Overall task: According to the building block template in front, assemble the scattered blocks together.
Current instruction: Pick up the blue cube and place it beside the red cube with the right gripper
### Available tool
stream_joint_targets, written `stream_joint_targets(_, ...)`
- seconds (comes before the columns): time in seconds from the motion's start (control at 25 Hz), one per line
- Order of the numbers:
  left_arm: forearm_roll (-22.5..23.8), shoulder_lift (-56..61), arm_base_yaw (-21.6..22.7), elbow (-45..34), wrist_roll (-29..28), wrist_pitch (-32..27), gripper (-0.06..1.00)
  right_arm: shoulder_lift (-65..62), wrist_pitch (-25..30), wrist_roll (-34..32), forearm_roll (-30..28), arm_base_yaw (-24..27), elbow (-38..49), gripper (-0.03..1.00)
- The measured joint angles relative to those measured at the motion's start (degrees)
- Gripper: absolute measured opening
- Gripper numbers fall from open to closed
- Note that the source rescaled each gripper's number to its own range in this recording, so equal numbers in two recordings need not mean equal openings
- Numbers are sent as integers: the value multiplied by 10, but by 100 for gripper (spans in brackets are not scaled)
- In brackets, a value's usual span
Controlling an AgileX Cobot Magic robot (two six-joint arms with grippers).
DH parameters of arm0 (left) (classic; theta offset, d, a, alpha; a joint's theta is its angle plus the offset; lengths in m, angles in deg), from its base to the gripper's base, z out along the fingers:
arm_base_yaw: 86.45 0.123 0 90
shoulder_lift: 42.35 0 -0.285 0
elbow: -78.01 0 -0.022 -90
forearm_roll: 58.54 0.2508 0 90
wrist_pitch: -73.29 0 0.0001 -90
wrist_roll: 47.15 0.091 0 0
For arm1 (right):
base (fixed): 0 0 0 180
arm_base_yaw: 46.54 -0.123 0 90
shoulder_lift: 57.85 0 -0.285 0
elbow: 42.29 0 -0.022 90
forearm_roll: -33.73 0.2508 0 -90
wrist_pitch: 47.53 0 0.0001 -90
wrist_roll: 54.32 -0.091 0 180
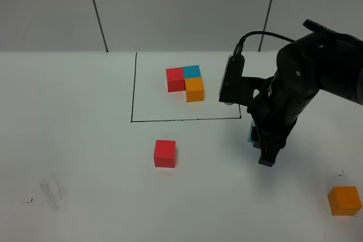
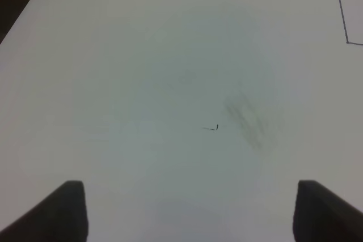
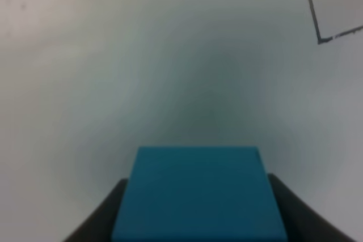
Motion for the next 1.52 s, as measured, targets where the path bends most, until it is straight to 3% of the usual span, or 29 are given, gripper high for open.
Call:
stream_joint_targets(0.2, 0, 0, 0, 0, -1, 0, 100, 1, 30, 74, 24, 1, 0, 20)
stream_joint_targets(0.48, 0, 0, 0, 0, -1, 0, 100, 49, 100, 109, 33, 1, -65, 20)
stream_joint_targets(0.88, 0, 0, 0, 0, 0, 0, 100, 82, 97, 200, 94, -18, -97, 20)
stream_joint_targets(1.28, 0, 0, 0, 0, 0, 0, 100, 151, 124, 192, 100, -40, -161, 20)
stream_joint_targets(1.52, 0, 0, 0, 0, 0, 0, 100, 174, 130, 161, 67, -40, -211, 20)
